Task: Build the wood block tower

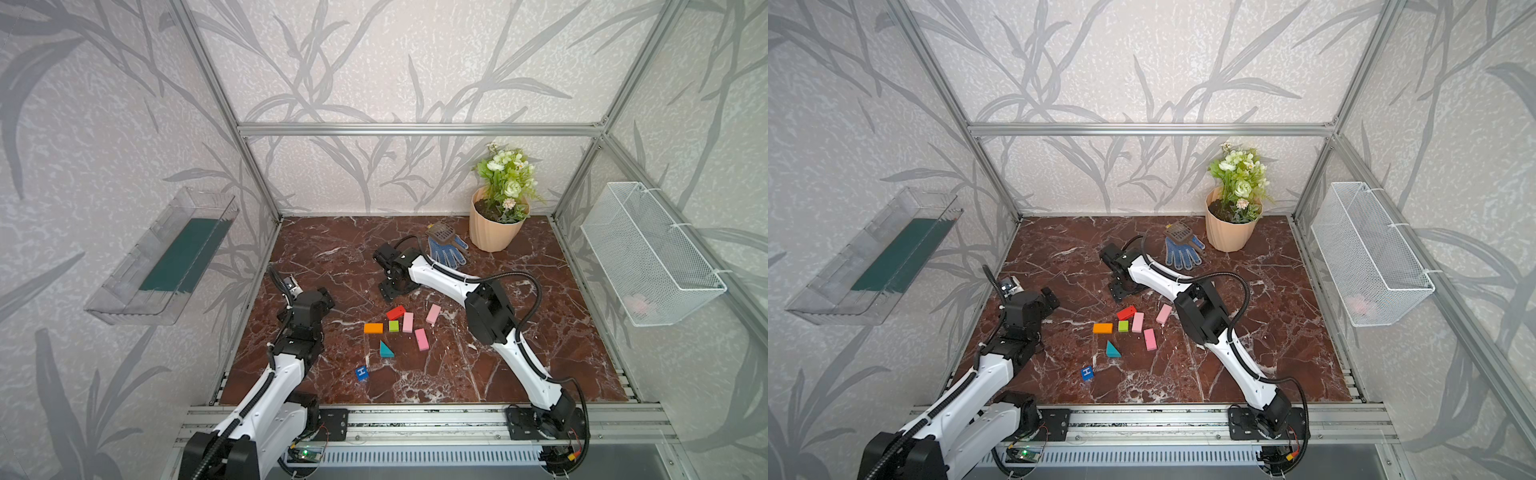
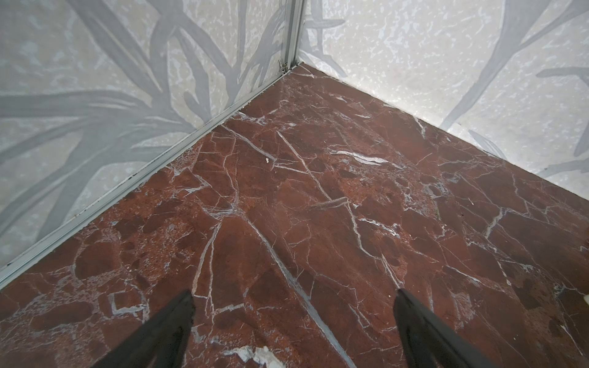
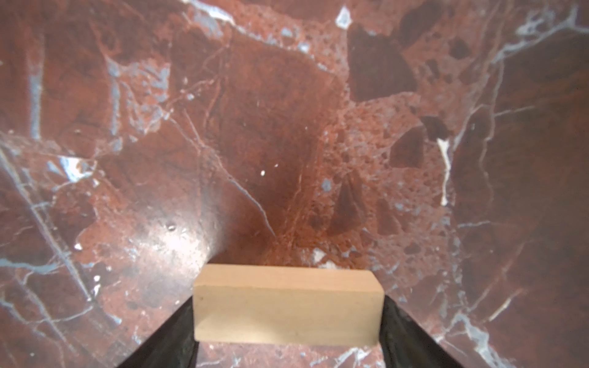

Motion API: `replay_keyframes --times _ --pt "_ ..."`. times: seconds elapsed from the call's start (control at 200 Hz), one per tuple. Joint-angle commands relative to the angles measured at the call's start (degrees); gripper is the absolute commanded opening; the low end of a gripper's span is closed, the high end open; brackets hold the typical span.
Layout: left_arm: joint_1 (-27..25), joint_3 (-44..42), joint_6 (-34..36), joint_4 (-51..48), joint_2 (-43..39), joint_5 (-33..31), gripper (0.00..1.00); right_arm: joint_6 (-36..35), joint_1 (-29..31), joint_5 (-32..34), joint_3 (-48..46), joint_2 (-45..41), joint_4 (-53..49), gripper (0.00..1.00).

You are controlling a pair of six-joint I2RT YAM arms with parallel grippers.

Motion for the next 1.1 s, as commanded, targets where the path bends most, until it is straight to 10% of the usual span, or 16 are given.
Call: replay_keyframes --times 0.0,0.685,1.095 --pt "-0.2 1.8 -0.1 -0.1 0.1 -0.6 0.98 2.2 -0.5 1.6 2.0 2.1 -3.0 0.83" --pt "-0.2 1.7 0.0 0.0 0.1 -0.6 0.98 7.8 -0.2 2.9 4.0 3.8 -4.1 0.87" --pt "-0.2 2.1 0.7 0.7 1.1 0.2 0.99 8.8 0.6 4.8 2.4 1.0 -4.5 0.7"
